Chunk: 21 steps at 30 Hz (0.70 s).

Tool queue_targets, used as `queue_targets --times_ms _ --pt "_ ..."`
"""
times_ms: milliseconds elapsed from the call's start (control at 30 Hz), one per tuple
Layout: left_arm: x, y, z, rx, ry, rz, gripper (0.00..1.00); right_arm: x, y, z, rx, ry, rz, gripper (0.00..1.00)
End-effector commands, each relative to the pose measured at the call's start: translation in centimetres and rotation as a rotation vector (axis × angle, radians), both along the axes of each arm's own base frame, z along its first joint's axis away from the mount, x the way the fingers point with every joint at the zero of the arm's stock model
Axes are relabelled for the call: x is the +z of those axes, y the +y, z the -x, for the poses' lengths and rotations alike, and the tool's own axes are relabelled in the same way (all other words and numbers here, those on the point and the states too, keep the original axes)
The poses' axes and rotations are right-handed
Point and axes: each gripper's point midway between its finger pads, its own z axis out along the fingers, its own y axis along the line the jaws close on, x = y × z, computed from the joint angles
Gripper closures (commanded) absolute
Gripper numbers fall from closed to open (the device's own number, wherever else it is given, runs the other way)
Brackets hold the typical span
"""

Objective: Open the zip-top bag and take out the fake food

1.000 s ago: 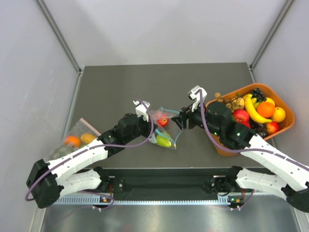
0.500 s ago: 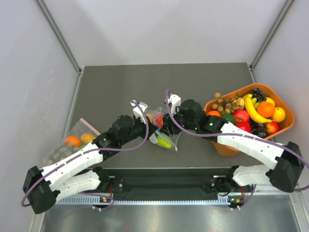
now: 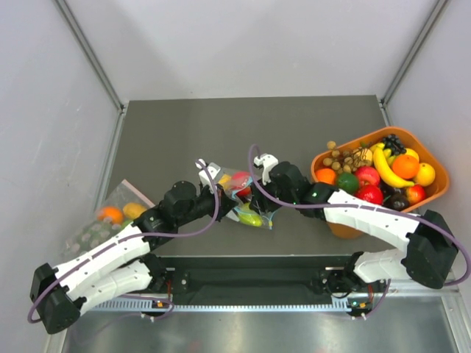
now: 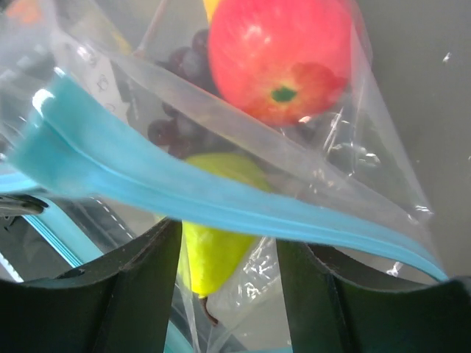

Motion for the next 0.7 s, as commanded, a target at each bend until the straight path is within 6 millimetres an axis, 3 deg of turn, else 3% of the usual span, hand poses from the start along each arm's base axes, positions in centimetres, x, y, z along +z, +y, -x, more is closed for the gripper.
queue_targets --times_ms 0,133,267,467,667 --pt "0.9 -0.1 0.6 -0.021 -0.015 0.04 1.0 0.5 0.5 0.3 -0.007 -0.004 -0.033 0.46" --pt "0.9 -0.2 0.7 -0.031 -0.02 0.041 1.0 -0.8 1.5 1.5 0.031 0.014 -0.007 0.45" --pt "0.2 -0.8 1.4 -0.08 -0.004 0.052 1.0 -0.8 2.8 2.0 0.036 0.003 -0.025 0.44" --pt "1.6 -1.8 2.8 -0.168 -0.048 0.112 1.0 -2.6 3.3 1.7 -0.012 -0.005 0.025 0.42" --pt "2.7 -1.4 3.5 -0.194 -0.098 0.129 1.0 -3.9 3.4 1.8 -0.031 0.007 0.044 0.39"
